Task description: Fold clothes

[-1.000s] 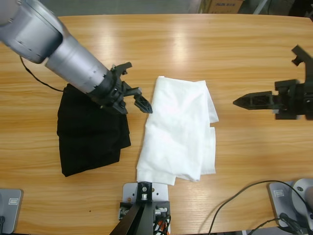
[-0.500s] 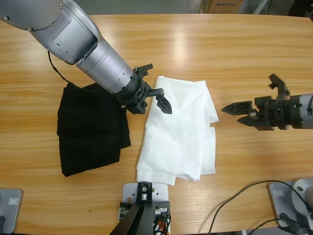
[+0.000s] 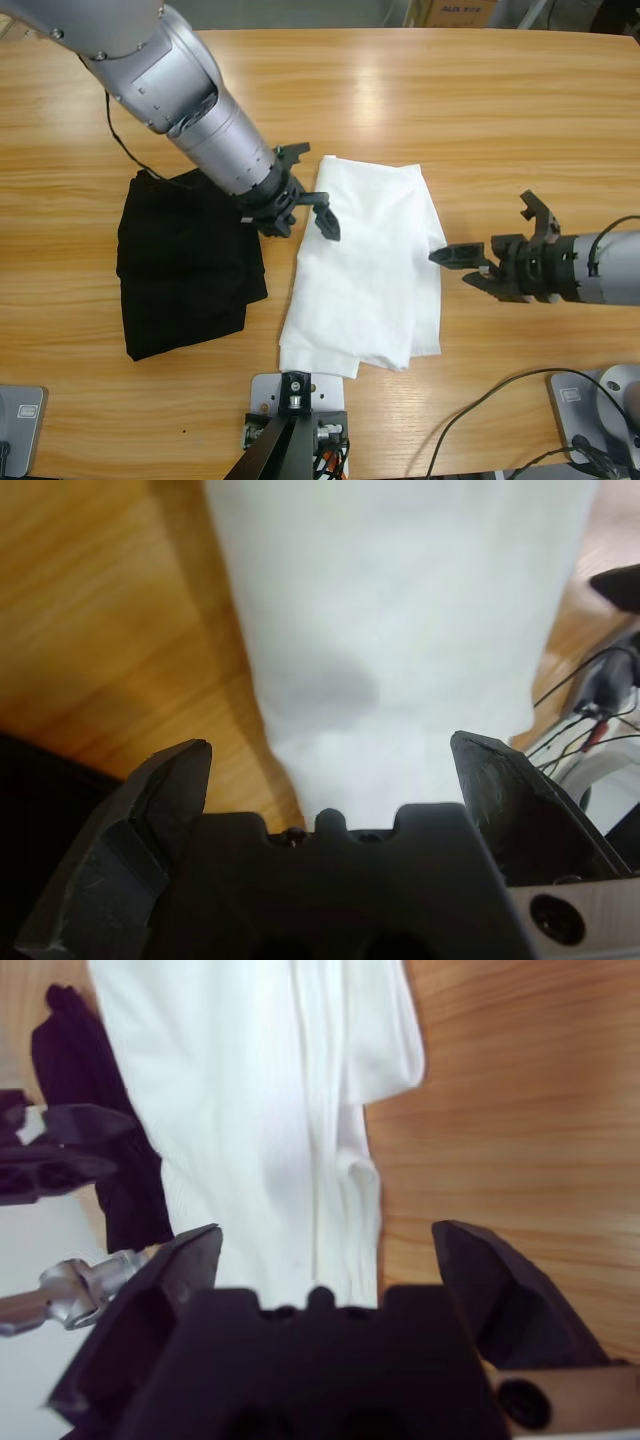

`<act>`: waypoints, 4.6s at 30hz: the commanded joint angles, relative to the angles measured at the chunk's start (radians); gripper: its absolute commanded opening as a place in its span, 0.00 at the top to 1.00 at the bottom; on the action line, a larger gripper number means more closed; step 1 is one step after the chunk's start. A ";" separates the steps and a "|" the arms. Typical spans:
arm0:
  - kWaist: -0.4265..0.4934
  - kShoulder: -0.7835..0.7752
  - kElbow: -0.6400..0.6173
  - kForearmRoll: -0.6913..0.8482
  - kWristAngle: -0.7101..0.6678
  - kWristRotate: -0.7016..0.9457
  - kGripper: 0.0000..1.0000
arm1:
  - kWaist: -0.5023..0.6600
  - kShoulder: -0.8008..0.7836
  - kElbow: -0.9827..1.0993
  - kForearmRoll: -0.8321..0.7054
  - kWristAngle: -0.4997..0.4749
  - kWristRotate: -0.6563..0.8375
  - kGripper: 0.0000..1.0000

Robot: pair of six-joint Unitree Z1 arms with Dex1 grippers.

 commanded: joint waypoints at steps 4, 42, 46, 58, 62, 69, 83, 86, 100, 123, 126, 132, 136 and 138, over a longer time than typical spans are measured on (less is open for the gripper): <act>-0.014 0.202 -0.298 0.128 0.011 0.002 0.08 | 0.085 0.137 0.112 -0.200 -0.039 0.130 0.18; 0.016 0.189 -0.116 0.096 -0.071 0.052 0.16 | 0.167 0.309 0.170 -0.473 -0.048 0.203 0.22; 0.020 0.167 -0.054 0.016 -0.079 0.030 0.26 | 0.167 0.311 0.170 -0.473 -0.048 0.203 0.22; 0.022 0.176 -0.041 -0.112 -0.172 -0.038 0.38 | 0.167 0.315 0.170 -0.480 -0.048 0.203 0.23; 0.022 0.177 -0.036 -0.125 -0.196 -0.038 0.37 | 0.167 0.331 0.170 -0.494 -0.046 0.203 0.26; 0.004 0.178 -0.018 -0.150 -0.204 -0.025 0.62 | 0.167 0.345 0.172 -0.510 -0.041 0.201 0.53; -0.023 0.173 0.026 -0.333 -0.341 -0.020 1.00 | 0.167 0.351 0.175 -0.534 -0.029 0.175 0.94; -0.023 0.169 0.055 -0.333 -0.347 -0.008 1.00 | 0.167 0.353 0.170 -0.552 -0.029 0.139 1.00; -0.017 0.044 0.093 -0.316 -0.200 -0.010 1.00 | 0.167 0.083 -0.048 -0.163 0.000 -0.032 1.00; 0.140 -0.366 0.275 -0.193 -0.106 -0.035 1.00 | 0.267 0.166 -0.636 0.248 0.063 -0.084 1.00; 0.183 -0.464 0.299 -0.116 -0.095 -0.044 1.00 | 0.291 0.181 -0.704 0.295 0.063 -0.084 1.00; 0.252 -0.600 0.403 -0.027 -0.092 -0.042 1.00 | 0.363 0.260 -0.856 0.373 0.070 -0.084 1.00; 0.275 -0.649 0.492 -0.035 -0.079 -0.035 1.00 | 0.406 0.338 -0.953 0.403 0.068 -0.084 1.00; 0.306 -0.662 0.526 -0.046 -0.080 -0.019 1.00 | 0.431 0.388 -1.009 0.418 0.071 -0.084 1.00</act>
